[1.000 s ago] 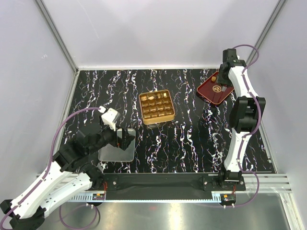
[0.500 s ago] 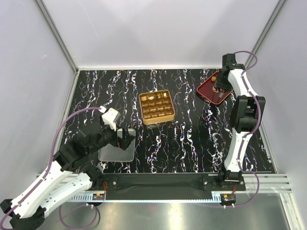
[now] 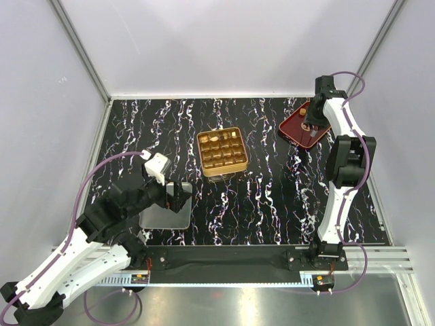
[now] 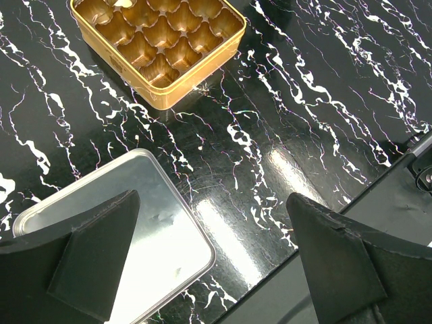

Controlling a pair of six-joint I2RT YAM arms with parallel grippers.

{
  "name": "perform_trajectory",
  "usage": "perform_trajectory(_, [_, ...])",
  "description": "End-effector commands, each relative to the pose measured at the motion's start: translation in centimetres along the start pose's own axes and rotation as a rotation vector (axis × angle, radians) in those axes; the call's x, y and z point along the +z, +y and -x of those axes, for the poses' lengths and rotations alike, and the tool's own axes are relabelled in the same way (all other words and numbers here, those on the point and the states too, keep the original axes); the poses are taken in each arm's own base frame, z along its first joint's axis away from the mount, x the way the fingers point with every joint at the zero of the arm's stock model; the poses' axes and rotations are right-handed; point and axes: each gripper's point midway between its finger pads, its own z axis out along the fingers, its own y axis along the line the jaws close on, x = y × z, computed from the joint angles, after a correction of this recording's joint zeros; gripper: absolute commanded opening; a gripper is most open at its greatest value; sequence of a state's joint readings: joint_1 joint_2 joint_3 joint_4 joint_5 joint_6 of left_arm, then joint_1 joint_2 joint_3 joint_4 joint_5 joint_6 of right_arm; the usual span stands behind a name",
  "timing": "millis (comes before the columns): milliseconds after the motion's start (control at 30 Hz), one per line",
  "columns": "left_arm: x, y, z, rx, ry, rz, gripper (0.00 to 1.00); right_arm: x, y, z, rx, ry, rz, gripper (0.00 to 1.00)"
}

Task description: Pack the chocolate

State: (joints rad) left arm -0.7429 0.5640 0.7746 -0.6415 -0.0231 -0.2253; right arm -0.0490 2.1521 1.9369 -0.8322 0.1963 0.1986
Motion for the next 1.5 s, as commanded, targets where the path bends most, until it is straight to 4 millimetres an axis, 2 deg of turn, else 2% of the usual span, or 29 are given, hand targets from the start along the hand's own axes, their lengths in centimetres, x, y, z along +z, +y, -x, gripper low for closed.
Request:
perform_trajectory(0, [0.1,-0.2,0.9,0.015,-0.036,-0.007,0.99,-0.8,0.3,2.4,0.021,-0.072,0.019,0.50])
perform_trajectory(433, [0.2,-0.1,0.8,0.015,-0.033,-0.007,0.99,-1.1,0.6,2.0,0.007,-0.066,0.042,0.40])
perform_trajectory(533, [0.1,-0.2,0.9,0.014,-0.035,-0.010,0.99,-1.7,0.4,1.7,-0.001,-0.063,0.044,0.39])
perform_trajectory(733, [0.0,-0.3,1.0,0.014,-0.042,-0.013,0.99,-4.2,0.5,0.7,0.001,-0.066,0.084,0.37])
perform_trajectory(833, [-0.1,-0.3,1.0,0.014,-0.044,-0.015,0.99,-5.1,0.5,1.2,0.003,-0.089,0.090,0.37])
perform_trajectory(900, [-0.1,-0.3,1.0,0.014,-0.043,-0.017,0.99,-5.2,0.8,1.7,-0.006,-0.101,0.102,0.41])
perform_trajectory(1033, [-0.1,-0.2,0.9,0.014,-0.042,-0.014,0.99,-4.9,1.5,2.5,-0.028,-0.119,0.125,0.48])
perform_trajectory(1233, [-0.1,-0.1,0.9,0.013,-0.044,-0.008,0.99,-3.2,2.3,2.9,-0.055,-0.103,0.146,0.49])
perform_trajectory(1467, [0.0,-0.1,0.9,0.014,-0.038,-0.006,0.99,-2.2,3.5,3.8,-0.055,-0.108,0.187,0.50])
